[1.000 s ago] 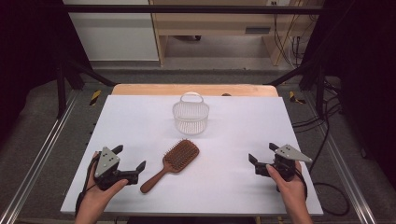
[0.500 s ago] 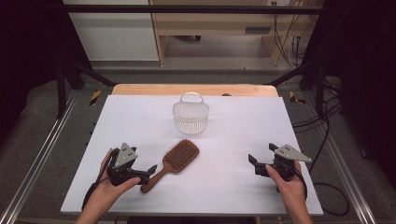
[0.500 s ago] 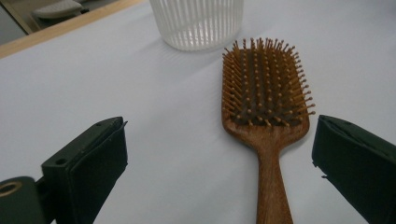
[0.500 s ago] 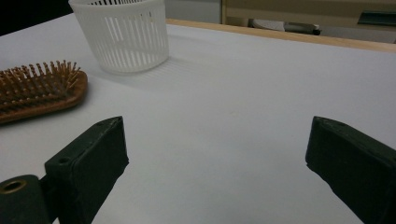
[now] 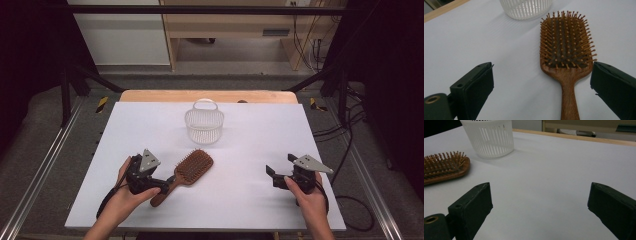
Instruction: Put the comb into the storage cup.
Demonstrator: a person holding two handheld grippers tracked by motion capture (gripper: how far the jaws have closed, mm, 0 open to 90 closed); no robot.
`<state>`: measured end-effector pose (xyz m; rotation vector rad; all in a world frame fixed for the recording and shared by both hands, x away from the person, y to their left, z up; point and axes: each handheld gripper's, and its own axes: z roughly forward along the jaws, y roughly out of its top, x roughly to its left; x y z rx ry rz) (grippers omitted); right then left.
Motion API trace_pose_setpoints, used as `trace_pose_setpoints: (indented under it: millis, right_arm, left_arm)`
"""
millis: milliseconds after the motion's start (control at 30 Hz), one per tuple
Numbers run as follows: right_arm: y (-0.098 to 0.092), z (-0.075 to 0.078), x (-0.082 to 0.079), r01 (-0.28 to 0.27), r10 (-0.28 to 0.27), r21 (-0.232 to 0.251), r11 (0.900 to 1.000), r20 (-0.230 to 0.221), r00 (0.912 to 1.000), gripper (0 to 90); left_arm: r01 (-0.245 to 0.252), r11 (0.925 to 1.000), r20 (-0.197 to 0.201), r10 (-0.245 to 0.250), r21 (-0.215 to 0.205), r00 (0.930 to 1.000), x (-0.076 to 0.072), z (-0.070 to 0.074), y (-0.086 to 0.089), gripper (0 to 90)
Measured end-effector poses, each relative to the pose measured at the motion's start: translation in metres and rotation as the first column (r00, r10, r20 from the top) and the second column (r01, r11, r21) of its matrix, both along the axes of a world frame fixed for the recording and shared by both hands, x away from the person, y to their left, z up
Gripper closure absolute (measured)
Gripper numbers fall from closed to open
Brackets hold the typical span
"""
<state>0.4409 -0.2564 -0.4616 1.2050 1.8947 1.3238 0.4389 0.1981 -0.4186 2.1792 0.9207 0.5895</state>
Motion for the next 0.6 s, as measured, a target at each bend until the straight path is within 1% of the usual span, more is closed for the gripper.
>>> trace_pose_setpoints:
  millis: [100, 133, 200, 233, 300, 333, 467, 600]
  right_arm:
    - [0.000, 0.000, 0.000, -0.002, 0.002, 0.001, 1.000, -0.006, 1.0000, 5.8]
    - [0.000, 0.000, 0.000, -0.002, 0.002, 0.001, 1.000, -0.007, 1.0000, 5.9]
    - [0.000, 0.000, 0.000, -0.003, 0.003, 0.000, 1.000, -0.007, 1.0000, 5.9]
    - [0.000, -0.001, 0.000, -0.004, 0.004, -0.001, 1.000, -0.008, 1.0000, 5.9]
    - [0.001, -0.001, 0.000, -0.005, 0.005, -0.001, 1.000, -0.010, 0.9999, 5.9]
    - [0.001, -0.001, 0.000, -0.005, 0.005, -0.002, 1.000, -0.011, 0.9999, 5.9]
    - [0.001, -0.001, 0.001, -0.008, 0.008, 0.000, 1.000, -0.015, 0.9999, 5.9]
    - [0.001, -0.001, 0.001, -0.008, 0.008, -0.002, 1.000, -0.017, 0.9998, 5.9]
  left_arm:
    - [0.007, 0.9999, -0.007, -0.007, 0.008, 1.0000, 0.000, -0.001, -0.003, 5.6]
    - [0.011, 0.9999, -0.016, -0.011, 0.008, 0.9998, 0.000, -0.002, -0.005, 5.8]
    - [0.016, 0.9998, -0.020, -0.016, 0.015, 0.9997, 0.000, -0.003, -0.006, 5.7]
    - [0.023, 0.9995, -0.032, -0.023, 0.023, 0.9992, 0.000, -0.005, -0.008, 5.7]
    - [0.025, 0.9994, -0.037, -0.024, 0.025, 0.9990, 0.000, -0.007, -0.010, 5.7]
    - [0.033, 0.9988, -0.053, -0.031, 0.036, 0.9981, 0.001, -0.009, -0.012, 5.7]
    - [0.055, 0.9967, -0.088, -0.050, 0.060, 0.9949, 0.002, -0.013, -0.016, 6.6]
    - [0.060, 0.9960, -0.114, -0.052, 0.066, 0.9921, 0.005, -0.016, -0.019, 6.7]
